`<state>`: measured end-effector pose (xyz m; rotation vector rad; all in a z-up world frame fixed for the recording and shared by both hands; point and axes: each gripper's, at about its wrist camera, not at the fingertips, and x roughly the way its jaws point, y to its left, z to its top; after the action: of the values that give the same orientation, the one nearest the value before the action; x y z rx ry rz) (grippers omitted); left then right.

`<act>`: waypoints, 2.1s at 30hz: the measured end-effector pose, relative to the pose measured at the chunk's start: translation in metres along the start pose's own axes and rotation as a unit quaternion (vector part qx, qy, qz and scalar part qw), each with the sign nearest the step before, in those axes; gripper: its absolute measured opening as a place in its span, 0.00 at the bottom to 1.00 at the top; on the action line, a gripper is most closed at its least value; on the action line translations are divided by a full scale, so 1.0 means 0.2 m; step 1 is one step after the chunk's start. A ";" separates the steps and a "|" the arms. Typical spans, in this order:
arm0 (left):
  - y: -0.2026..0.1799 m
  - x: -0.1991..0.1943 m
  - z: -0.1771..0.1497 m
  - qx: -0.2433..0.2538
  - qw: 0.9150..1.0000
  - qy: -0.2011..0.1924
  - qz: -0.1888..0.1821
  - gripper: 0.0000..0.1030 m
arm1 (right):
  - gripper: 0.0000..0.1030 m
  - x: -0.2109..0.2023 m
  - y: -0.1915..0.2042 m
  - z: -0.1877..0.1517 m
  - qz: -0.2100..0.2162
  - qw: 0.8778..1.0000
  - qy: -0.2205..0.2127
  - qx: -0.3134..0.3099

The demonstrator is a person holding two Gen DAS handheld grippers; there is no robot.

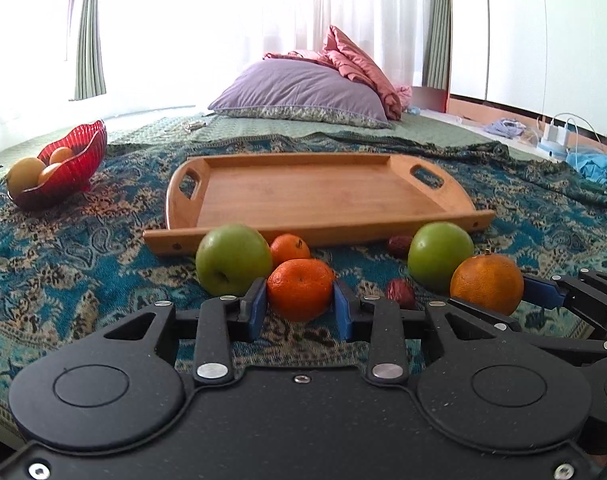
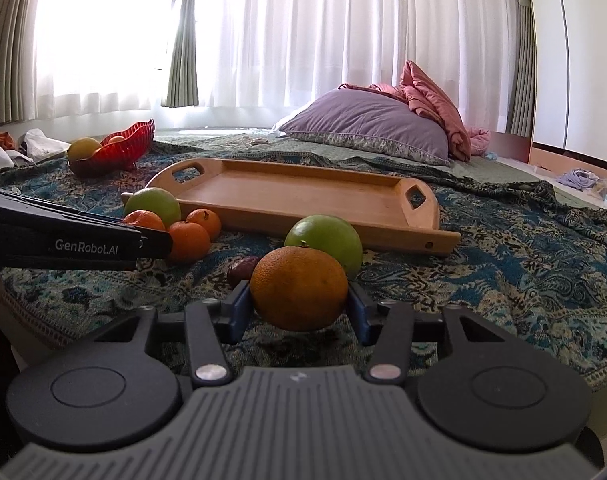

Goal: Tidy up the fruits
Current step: 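Carry the orange and tangerine onto the wooden tray while both grippers open to release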

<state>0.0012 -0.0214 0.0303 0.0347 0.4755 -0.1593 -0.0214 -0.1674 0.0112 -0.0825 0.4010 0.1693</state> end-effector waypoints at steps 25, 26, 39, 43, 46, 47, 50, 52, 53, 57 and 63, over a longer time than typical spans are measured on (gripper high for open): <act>0.32 0.62 0.60 -0.064 0.996 0.068 -0.015 0.32 | 0.52 0.60 -0.32 0.59 0.015 0.999 0.038 0.027; 0.33 0.65 0.61 -0.066 0.995 0.074 -0.013 0.32 | 0.52 0.64 -0.33 0.60 0.015 0.998 0.045 0.030; 0.32 0.97 0.59 -0.063 0.991 0.117 0.012 0.32 | 0.52 0.96 -0.40 0.59 0.022 0.990 0.112 0.083; 0.32 1.02 0.58 -0.055 0.990 0.126 0.020 0.32 | 0.52 1.02 -0.39 0.59 0.019 0.989 0.121 0.087; 0.31 1.03 0.58 -0.051 0.990 0.127 0.023 0.32 | 0.52 1.04 -0.39 0.58 0.015 0.988 0.125 0.085; 0.31 1.03 0.58 -0.051 0.990 0.128 0.022 0.32 | 0.52 1.04 -0.39 0.58 0.015 0.988 0.125 0.086; 0.31 1.03 0.58 -0.049 0.990 0.131 0.021 0.32 | 0.52 1.05 -0.39 0.57 0.015 0.988 0.126 0.089; 0.31 1.04 0.58 -0.046 0.990 0.133 0.023 0.32 | 0.52 1.06 -0.39 0.56 0.013 0.988 0.128 0.090; 0.31 1.04 0.58 -0.045 0.990 0.134 0.023 0.32 | 0.52 1.06 -0.39 0.56 0.013 0.987 0.129 0.090; 0.30 1.07 0.58 -0.043 0.988 0.146 0.025 0.32 | 0.52 1.06 -0.39 0.55 0.013 0.988 0.129 0.088; 0.30 1.09 0.58 -0.024 0.987 0.154 0.026 0.33 | 0.52 1.08 -0.39 0.54 0.008 0.987 0.136 0.086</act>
<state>0.2540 -0.0027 0.0343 0.0248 0.7866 -0.0911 0.2297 -0.2003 0.0294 0.0691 0.6878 0.1384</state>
